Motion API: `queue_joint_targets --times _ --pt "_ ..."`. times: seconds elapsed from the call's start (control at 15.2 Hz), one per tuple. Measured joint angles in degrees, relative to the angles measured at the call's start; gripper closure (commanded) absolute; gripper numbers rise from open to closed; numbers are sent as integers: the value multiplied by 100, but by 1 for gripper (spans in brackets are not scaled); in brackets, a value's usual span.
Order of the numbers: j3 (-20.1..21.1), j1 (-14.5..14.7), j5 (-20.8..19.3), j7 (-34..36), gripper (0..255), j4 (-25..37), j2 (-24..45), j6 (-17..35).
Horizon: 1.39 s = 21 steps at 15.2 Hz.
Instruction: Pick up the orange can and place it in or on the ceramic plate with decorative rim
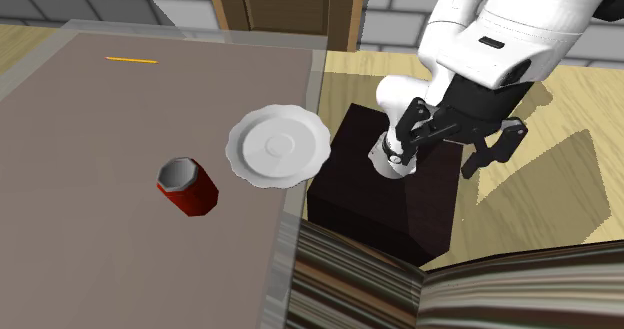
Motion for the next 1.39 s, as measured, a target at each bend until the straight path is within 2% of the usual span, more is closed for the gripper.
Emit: queue_joint_targets --times 0.13,0.73,1.39 --pt "-50 -16 -24 -49 0 17 41 2" --pt "-1009 -279 -426 -1005 0 712 1075 -16" --pt "-2110 -496 -514 -2231 0 2170 2804 -139"
